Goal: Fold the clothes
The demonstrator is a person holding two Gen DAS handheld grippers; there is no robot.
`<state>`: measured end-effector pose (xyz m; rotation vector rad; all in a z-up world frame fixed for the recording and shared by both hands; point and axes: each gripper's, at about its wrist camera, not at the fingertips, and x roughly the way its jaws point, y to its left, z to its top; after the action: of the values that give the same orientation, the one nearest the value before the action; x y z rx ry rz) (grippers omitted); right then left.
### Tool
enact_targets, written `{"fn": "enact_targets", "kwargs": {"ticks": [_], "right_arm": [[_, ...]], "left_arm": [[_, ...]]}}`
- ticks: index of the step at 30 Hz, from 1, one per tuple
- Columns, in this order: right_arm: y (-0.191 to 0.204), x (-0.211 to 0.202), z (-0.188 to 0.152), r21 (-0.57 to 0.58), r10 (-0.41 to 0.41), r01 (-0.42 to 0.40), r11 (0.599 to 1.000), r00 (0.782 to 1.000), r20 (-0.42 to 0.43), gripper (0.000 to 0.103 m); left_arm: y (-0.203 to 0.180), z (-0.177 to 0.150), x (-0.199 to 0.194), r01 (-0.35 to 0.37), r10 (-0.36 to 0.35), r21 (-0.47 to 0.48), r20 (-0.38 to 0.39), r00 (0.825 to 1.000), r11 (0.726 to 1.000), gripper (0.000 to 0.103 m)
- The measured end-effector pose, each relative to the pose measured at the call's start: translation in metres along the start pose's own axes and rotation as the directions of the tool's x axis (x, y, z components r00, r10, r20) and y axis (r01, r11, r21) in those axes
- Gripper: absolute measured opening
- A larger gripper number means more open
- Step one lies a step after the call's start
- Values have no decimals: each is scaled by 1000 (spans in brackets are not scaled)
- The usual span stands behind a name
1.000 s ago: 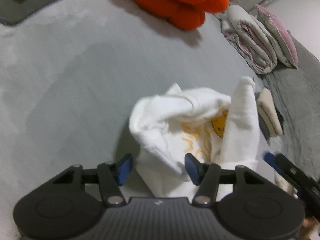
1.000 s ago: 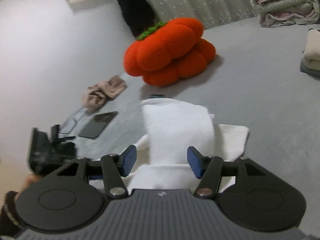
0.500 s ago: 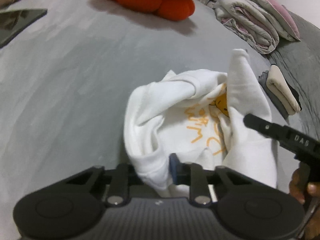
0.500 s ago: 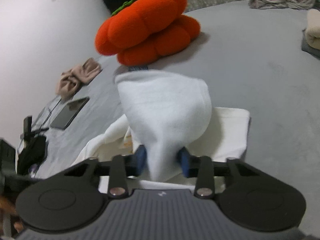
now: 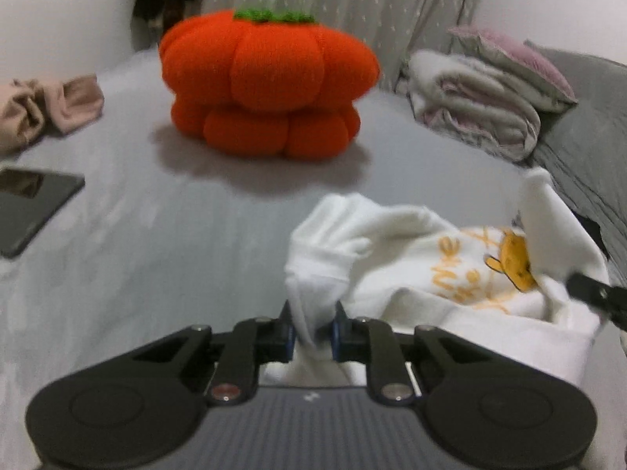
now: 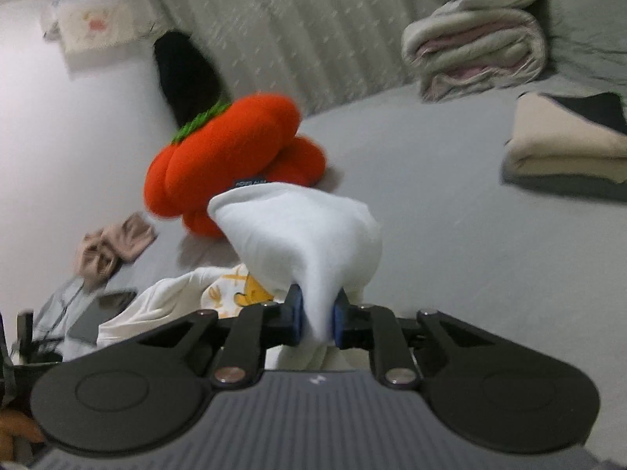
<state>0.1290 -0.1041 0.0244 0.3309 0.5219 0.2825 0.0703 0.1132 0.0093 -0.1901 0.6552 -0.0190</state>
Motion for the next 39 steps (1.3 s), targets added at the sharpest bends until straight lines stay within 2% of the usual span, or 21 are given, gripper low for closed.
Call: {"fn": "enact_targets", "kwargs": {"ticks": [5, 13, 19, 23, 28, 29, 31, 32, 34, 39], "right_arm": [[-11, -14, 10, 10, -59, 58, 998, 995, 82, 17], [-40, -19, 27, 57, -126, 119, 991, 980, 156, 16], [-66, -6, 33, 102, -107, 95, 990, 987, 116, 17], [-74, 6, 30, 118, -94, 85, 989, 993, 75, 17], [-76, 10, 26, 110, -100, 95, 989, 994, 44, 35], [-76, 9, 26, 110, -103, 98, 989, 994, 41, 39], [-78, 7, 26, 117, -109, 104, 988, 993, 37, 52], [-79, 6, 26, 120, -110, 105, 987, 993, 38, 53], [-80, 4, 26, 124, -110, 105, 987, 993, 38, 56], [-83, 2, 27, 142, -110, 106, 984, 994, 24, 58]], "left_arm": [[-31, 23, 7, -67, 62, 70, 70, 996, 995, 14], [-83, 71, 38, -61, 44, 164, 103, 994, 985, 13], [-121, 95, 78, -107, 76, 261, 128, 989, 959, 14], [-135, 101, 109, -122, 94, 274, 115, 989, 954, 14], [-142, 100, 138, -140, 116, 275, 103, 988, 951, 15], [-140, 98, 140, -128, 108, 261, 89, 990, 957, 16], [-137, 96, 143, -105, 93, 233, 62, 994, 967, 18], [-134, 94, 143, -97, 88, 222, 50, 995, 970, 23], [-130, 89, 138, -85, 81, 205, 28, 996, 975, 41], [-117, 78, 120, -26, 35, 162, -50, 998, 987, 54]]}}
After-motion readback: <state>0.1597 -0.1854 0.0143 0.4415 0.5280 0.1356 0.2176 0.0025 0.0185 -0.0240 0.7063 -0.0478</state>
